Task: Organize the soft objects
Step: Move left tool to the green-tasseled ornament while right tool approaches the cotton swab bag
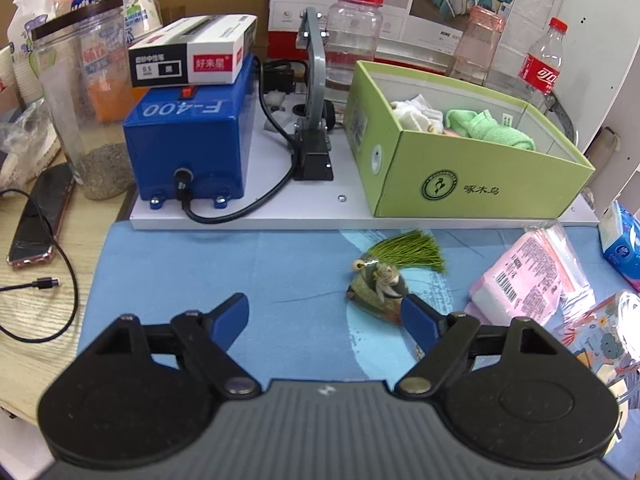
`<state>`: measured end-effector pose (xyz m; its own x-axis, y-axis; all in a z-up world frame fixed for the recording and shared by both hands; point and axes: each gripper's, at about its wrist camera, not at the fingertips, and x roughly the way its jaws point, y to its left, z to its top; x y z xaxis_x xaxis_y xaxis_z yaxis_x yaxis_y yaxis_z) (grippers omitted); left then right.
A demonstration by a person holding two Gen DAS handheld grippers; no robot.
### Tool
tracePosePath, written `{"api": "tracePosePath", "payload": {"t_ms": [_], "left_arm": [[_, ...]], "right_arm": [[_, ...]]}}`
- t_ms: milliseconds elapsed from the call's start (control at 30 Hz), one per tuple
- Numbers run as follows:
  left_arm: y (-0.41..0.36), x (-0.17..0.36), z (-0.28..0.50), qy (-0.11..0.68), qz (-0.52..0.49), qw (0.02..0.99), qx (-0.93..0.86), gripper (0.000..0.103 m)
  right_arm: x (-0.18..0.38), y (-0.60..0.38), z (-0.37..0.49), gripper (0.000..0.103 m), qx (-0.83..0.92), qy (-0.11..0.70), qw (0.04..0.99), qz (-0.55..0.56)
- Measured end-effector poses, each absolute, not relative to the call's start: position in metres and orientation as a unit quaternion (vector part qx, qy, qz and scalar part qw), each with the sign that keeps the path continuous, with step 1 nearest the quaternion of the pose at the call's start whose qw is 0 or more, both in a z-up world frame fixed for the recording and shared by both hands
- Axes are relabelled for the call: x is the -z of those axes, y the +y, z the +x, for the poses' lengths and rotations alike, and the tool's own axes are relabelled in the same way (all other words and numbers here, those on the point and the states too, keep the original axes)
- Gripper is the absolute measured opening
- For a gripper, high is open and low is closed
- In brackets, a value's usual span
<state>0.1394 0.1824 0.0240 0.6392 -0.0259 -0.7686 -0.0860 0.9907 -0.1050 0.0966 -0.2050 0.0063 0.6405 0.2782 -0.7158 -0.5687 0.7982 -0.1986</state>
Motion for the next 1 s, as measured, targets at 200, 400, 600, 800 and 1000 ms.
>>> {"api": "tracePosePath", "payload": {"t_ms": [200,400,600,800,1000], "left_arm": [[0.172,-0.019,0.14,0.438,-0.053,0.897,-0.017,0.084],[0.166,-0.012,0.151,0.462,-0.076,0.884,-0.002,0.084],[0.168,-0.005,0.168,0.467,-0.078,0.881,-0.005,0.084],[0.159,0.008,0.189,0.479,-0.073,0.875,0.012,0.084],[0.151,0.02,0.207,0.479,-0.055,0.876,0.009,0.086]], "right_arm": [[-0.005,-0.206,0.127,0.059,-0.337,0.381,0.794,-0.333],[0.009,-0.215,0.167,0.06,-0.383,0.407,0.779,-0.285],[0.021,-0.229,0.171,0.062,-0.37,0.411,0.816,-0.171],[0.026,-0.231,0.147,0.063,-0.306,0.385,0.861,-0.129],[0.027,-0.228,0.15,0.067,-0.277,0.391,0.87,-0.115]]}}
